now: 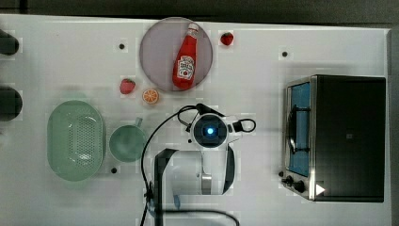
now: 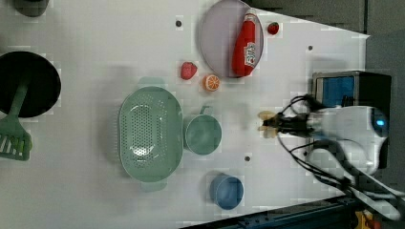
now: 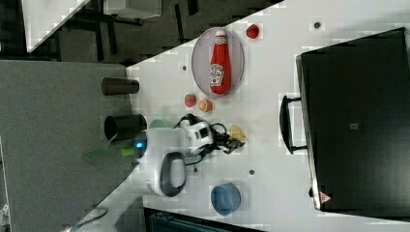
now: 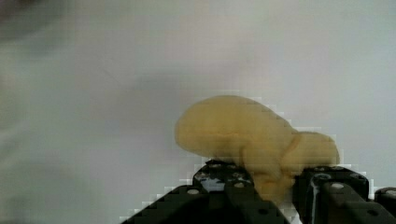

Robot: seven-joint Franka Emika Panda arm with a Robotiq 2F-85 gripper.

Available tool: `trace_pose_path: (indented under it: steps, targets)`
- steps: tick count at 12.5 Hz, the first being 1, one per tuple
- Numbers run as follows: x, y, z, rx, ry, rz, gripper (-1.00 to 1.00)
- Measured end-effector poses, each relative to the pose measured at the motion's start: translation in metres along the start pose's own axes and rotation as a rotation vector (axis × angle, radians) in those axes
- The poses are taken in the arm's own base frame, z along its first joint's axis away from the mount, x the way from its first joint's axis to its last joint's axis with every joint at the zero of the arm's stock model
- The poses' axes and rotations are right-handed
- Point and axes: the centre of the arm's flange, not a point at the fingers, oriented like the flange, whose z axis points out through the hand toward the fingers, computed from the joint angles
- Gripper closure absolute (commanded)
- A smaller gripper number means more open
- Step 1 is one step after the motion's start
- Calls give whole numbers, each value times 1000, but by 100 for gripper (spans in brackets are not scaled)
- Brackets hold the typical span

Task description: Pick Banana and place it in mug.

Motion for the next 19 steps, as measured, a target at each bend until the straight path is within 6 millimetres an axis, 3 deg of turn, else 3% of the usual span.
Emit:
trace_pose_path:
  steps: [3,5,7,8,11,13,17,19]
  targets:
    - [2,12,-118,3,7,13,34]
    - [3,8,-200,39,46,16,34]
    - [-5,6,-257,39,51,6,34]
    - [-16,8,-271,26,33,10,34]
    - [-39,-14,-281,17,16,39,34]
    - [-56,-50,-268,-7,7,83,34]
    - [-120,-153,-218,10,-37,175,34]
    - [-155,-189,-184,61,-24,216,34]
